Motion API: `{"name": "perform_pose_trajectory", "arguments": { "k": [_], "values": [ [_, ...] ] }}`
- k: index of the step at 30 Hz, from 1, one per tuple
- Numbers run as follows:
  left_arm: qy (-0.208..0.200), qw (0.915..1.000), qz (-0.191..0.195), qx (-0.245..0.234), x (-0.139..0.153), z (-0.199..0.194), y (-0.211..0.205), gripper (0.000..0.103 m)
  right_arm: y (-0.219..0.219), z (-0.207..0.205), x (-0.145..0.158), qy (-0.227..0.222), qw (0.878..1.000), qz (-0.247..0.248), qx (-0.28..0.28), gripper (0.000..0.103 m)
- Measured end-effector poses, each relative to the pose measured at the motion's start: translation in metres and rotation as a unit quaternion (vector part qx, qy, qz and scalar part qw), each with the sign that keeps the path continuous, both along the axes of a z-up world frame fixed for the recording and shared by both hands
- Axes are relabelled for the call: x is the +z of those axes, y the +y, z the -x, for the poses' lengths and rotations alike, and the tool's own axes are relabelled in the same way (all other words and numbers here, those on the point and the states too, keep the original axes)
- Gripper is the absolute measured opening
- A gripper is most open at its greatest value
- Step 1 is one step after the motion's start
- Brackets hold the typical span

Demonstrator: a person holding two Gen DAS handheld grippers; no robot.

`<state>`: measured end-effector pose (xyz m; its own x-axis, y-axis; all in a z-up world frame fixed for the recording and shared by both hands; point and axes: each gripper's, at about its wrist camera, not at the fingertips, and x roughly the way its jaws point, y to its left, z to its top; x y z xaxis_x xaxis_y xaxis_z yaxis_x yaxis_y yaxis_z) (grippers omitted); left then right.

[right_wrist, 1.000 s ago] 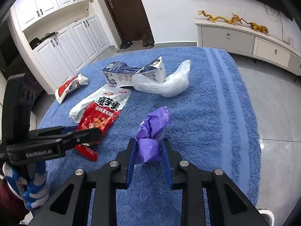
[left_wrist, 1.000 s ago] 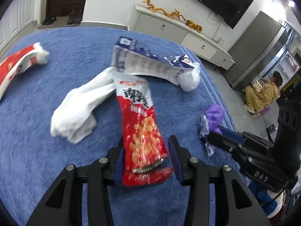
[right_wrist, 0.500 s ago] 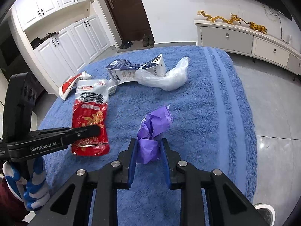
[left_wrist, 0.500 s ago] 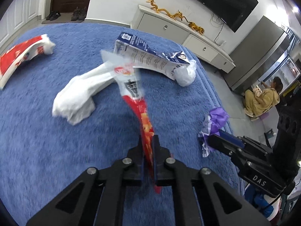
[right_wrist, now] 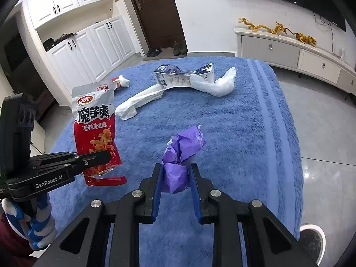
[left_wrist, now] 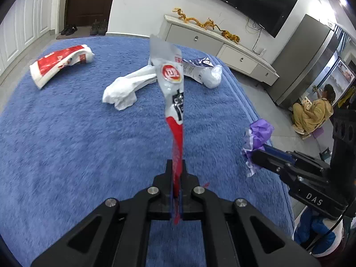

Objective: Collect trash
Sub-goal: 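Lift the snack bag and purple glove and carry them toward the trash bin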

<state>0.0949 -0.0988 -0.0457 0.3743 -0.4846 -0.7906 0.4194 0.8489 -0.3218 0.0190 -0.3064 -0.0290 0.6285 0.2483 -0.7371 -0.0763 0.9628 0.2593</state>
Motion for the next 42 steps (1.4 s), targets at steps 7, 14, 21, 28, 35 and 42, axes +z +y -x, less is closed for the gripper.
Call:
{"name": "perform_pose_trajectory", "arguments": {
  "k": [7,14,21,28,35,42],
  "values": [
    [-0.023,0.9996,-0.017,0.001,0.012,0.041,0.019,0.003,0.022,0.023,0.012,-0.001,1.0,0.018,0.01,0.023],
    [-0.035,0.9992,-0.021,-0.001,0.021,0.065,0.024,0.003,0.036,0.042,0.022,-0.009,0.999,0.04,0.017,0.023],
    [-0.051,0.9984,-0.025,-0.004,0.03,0.086,0.027,0.003,0.037,0.057,0.025,-0.013,0.999,0.048,0.012,0.023],
    [-0.051,0.9984,-0.022,-0.013,0.034,0.095,0.021,0.003,0.031,0.068,0.025,-0.014,0.999,0.051,0.001,0.023],
    [-0.053,0.9982,-0.013,-0.024,0.034,0.099,0.017,0.003,0.035,0.079,0.03,-0.016,0.998,0.058,-0.009,0.023],
    [-0.05,0.998,0.008,-0.038,0.034,0.107,0.017,0.003,0.039,0.092,0.036,-0.018,0.997,0.074,-0.022,0.023]
  ]
}}
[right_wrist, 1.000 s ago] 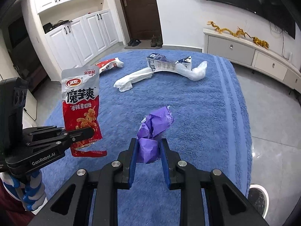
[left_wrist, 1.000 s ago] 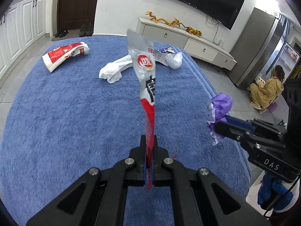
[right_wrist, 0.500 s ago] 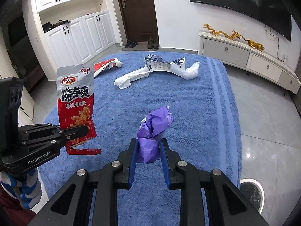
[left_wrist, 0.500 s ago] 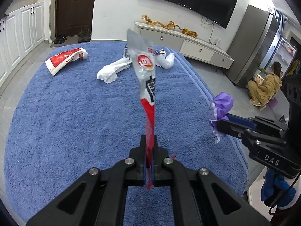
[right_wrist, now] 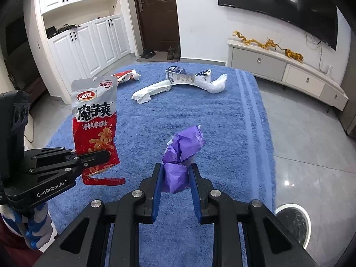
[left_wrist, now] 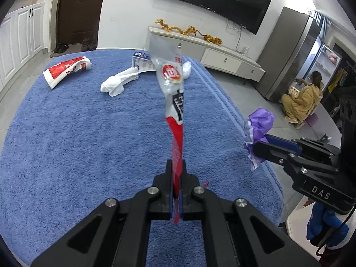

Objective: Collect trash
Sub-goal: 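Lift the snack bag and purple glove and carry them toward the trash bin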

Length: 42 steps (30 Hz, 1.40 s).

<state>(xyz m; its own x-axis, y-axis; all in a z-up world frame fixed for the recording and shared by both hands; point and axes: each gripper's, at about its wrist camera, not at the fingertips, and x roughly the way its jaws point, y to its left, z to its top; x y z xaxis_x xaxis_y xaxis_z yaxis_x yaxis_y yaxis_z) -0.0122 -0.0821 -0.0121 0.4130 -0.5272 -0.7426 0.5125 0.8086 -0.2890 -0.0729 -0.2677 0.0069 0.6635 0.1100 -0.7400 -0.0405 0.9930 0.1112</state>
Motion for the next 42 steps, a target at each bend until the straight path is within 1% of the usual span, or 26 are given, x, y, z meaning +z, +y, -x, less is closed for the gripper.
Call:
{"name": "perform_pose_trajectory", "arguments": {
  "k": [8,13,17,23,29,32,36,39,42],
  "values": [
    [0.009,0.9998,0.013,-0.015,-0.005,0.008,-0.007,0.003,0.0,0.019,0.003,-0.002,1.0,0.017,-0.019,0.023],
    [0.0,0.9997,0.012,-0.02,-0.001,0.017,-0.008,0.003,-0.012,0.029,0.013,-0.014,0.999,0.021,-0.039,0.023],
    [-0.006,0.9998,0.012,-0.013,0.003,0.022,-0.001,0.003,-0.02,0.032,0.022,-0.03,0.998,0.02,-0.049,0.023],
    [-0.007,0.9999,0.01,-0.003,0.005,0.023,0.007,0.003,-0.02,0.031,0.032,-0.043,0.998,0.027,-0.047,0.023],
    [-0.006,0.9999,0.013,-0.008,0.006,0.023,0.006,0.003,-0.013,0.027,0.039,-0.058,0.997,0.032,-0.041,0.023],
    [0.002,0.9998,0.015,-0.012,0.006,0.02,0.002,0.003,-0.008,0.022,0.04,-0.072,0.996,0.033,-0.035,0.023],
    [0.004,0.9999,0.001,-0.017,0.01,0.019,-0.009,0.003,-0.002,0.019,0.038,-0.093,0.995,0.021,-0.023,0.023],
    [0.001,0.9999,-0.006,-0.014,0.016,0.023,-0.017,0.003,-0.002,0.017,0.034,-0.097,0.995,0.009,-0.004,0.023],
    [-0.014,0.9998,-0.015,-0.001,0.024,0.03,-0.023,0.003,-0.008,0.014,0.03,-0.096,0.995,-0.003,0.018,0.023]
  ]
}}
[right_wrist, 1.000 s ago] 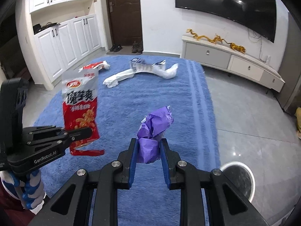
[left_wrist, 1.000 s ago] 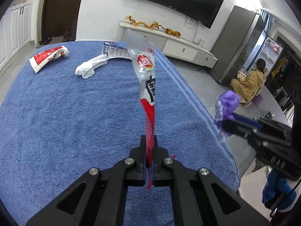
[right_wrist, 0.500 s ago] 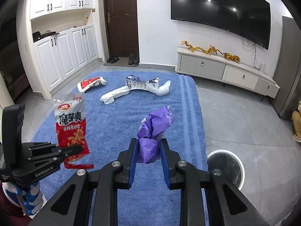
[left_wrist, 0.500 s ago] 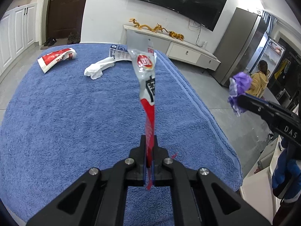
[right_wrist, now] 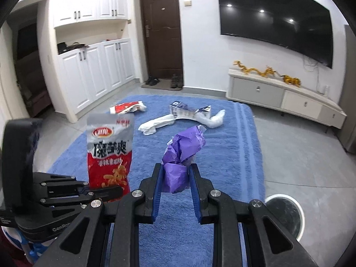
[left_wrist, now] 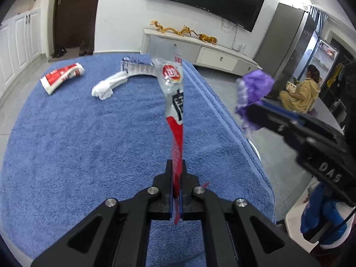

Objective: Collect trash
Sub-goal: 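Lift the snack bag and purple glove and carry them toward the trash bin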

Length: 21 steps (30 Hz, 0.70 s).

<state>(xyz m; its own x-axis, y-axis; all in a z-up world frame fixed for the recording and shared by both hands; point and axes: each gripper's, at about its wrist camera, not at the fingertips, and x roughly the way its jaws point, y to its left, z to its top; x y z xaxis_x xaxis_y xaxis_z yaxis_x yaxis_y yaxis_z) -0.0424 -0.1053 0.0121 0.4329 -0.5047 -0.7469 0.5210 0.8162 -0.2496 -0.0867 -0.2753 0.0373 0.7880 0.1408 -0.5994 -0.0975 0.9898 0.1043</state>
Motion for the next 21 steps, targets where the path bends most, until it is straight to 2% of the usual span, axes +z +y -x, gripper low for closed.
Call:
{"name": "perform_pose_trajectory", "arguments": {
  "k": [7,11,15,18,21],
  "values": [
    [-0.008,0.9977,-0.012,0.066,0.01,0.008,0.004,0.003,-0.015,-0.012,-0.01,0.01,0.998,-0.005,0.057,0.023],
    [-0.01,0.997,-0.035,0.068,0.011,0.007,-0.004,0.003,-0.029,-0.014,-0.017,0.014,0.998,-0.005,0.063,0.023],
    [-0.004,0.9986,-0.046,0.026,0.01,-0.001,-0.04,0.003,-0.07,-0.011,-0.028,0.029,0.999,-0.002,0.021,0.023],
    [0.002,0.9985,-0.048,-0.029,0.008,-0.007,-0.086,0.003,-0.113,-0.004,-0.039,0.05,0.998,0.004,-0.032,0.023],
    [0.018,0.9944,-0.048,-0.092,0.0,-0.01,-0.145,0.003,-0.156,0.003,-0.05,0.077,0.994,0.014,-0.081,0.023]
  ]
}}
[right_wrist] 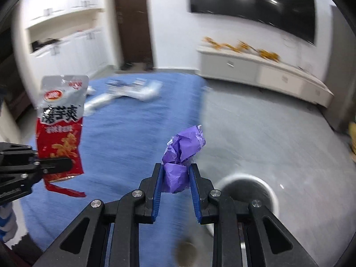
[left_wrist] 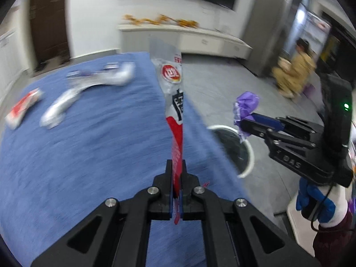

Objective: Collect trash
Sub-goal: 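Lift the snack bag and purple glove and carry them toward the trash bin, then open both tools to drop the snack bag and glove into the bin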

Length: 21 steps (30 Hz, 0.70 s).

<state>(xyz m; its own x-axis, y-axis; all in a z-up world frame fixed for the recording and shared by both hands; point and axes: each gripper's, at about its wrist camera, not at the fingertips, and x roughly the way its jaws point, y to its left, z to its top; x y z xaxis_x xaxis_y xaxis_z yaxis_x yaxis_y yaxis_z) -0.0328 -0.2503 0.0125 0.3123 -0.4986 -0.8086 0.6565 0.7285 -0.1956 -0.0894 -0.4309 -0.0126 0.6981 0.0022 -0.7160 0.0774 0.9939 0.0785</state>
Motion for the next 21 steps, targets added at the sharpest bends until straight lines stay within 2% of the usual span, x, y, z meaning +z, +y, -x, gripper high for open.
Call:
{"name": "perform_pose_trajectory", "arguments": {
  "k": [2,5,9,15,21],
  "values": [
    [0.03,0.999,0.001,-0.032,-0.01,-0.004,-0.04,0.003,-0.031,0.003,-0.009,0.027,0.999,0.011,-0.029,0.023],
    [0.067,0.9957,-0.003,-0.064,-0.026,-0.007,-0.092,0.003,-0.06,0.002,-0.023,0.066,0.996,0.037,-0.043,0.023],
    [0.117,0.9896,-0.02,-0.082,-0.052,-0.01,-0.151,0.003,-0.101,-0.01,-0.054,0.127,0.99,0.044,-0.045,0.023],
    [0.181,0.9793,-0.05,-0.075,-0.103,-0.025,-0.212,0.005,-0.141,-0.023,-0.11,0.205,0.978,0.027,-0.04,0.023],
    [0.263,0.9623,-0.045,-0.055,-0.154,-0.042,-0.24,0.008,-0.164,-0.031,-0.152,0.242,0.969,0.007,-0.048,0.023]
  ]
}}
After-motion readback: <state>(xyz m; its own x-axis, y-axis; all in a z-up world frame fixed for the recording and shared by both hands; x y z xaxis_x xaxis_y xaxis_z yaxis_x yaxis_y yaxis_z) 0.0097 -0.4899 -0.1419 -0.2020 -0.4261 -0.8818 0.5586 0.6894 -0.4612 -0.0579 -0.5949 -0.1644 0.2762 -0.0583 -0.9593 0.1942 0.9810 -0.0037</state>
